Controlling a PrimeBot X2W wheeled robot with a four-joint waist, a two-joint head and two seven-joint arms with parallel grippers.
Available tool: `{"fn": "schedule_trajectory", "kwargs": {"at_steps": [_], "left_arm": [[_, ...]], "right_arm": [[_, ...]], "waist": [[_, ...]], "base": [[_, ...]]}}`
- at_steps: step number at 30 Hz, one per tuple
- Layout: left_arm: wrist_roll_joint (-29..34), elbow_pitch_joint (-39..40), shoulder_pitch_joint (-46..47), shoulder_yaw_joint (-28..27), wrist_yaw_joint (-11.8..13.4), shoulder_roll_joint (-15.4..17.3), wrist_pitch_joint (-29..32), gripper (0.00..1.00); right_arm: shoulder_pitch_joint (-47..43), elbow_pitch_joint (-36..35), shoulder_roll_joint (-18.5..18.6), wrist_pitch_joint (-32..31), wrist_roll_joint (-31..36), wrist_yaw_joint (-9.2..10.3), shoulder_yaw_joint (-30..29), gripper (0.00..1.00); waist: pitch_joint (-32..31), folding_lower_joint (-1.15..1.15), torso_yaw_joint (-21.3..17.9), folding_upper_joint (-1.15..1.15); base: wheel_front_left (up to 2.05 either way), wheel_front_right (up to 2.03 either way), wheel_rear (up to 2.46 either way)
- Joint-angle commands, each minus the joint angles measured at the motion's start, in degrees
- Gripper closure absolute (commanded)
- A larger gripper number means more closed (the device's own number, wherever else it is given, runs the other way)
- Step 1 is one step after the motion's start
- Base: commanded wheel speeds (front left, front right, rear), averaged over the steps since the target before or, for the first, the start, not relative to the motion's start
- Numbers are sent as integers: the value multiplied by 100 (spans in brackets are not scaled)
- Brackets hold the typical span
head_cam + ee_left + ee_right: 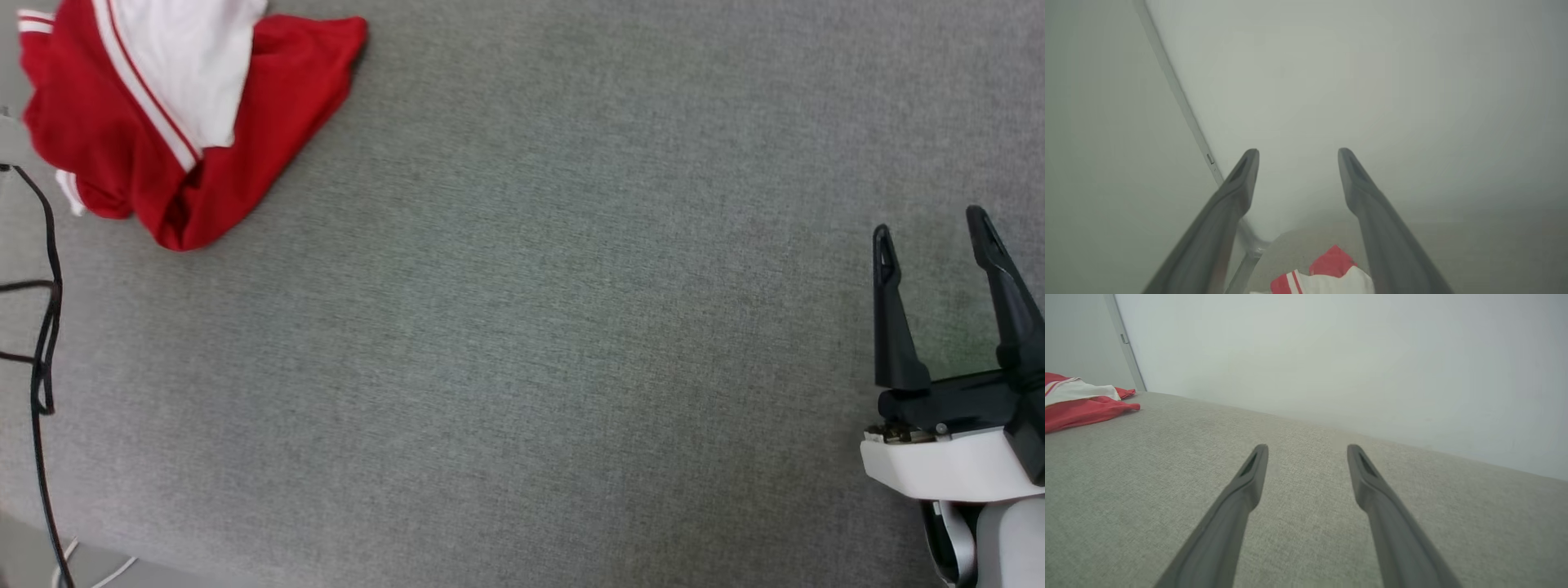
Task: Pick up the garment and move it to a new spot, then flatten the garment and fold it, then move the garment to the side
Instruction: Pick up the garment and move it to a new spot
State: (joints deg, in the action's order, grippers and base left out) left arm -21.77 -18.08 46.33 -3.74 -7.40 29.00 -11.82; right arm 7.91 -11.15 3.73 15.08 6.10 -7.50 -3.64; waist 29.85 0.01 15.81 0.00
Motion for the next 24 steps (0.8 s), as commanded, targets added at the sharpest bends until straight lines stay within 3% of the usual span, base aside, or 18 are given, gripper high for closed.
{"fn": "schedule_trajectory", "kwargs": {"at_steps": [1,6,14,19,24], "left_arm": [[-247,-186,172,178,5,202,188,0],[-1204,-805,539,1173,3,869,1247,0],[-2839,-1151,856,2539,4,1575,3521,0],[-3750,-1305,929,2866,3,1734,4537,0],[-4209,-1507,926,3050,2,1625,5052,0]], "right_arm": [[57,-56,36,14,8,2,-11,0],[99,-119,73,13,7,2,14,0],[180,-197,133,13,19,2,70,0],[246,-227,150,14,26,2,43,0],[308,-217,148,14,11,2,43,0]], "waist": [[175,-1,-101,0],[301,-1,-160,0],[465,-1,-256,0],[661,-1,-351,0],[803,-1,-437,0]], "base": [[0,0,0],[0,0,0],[0,0,0],[0,0,0],[0,0,0]]}}
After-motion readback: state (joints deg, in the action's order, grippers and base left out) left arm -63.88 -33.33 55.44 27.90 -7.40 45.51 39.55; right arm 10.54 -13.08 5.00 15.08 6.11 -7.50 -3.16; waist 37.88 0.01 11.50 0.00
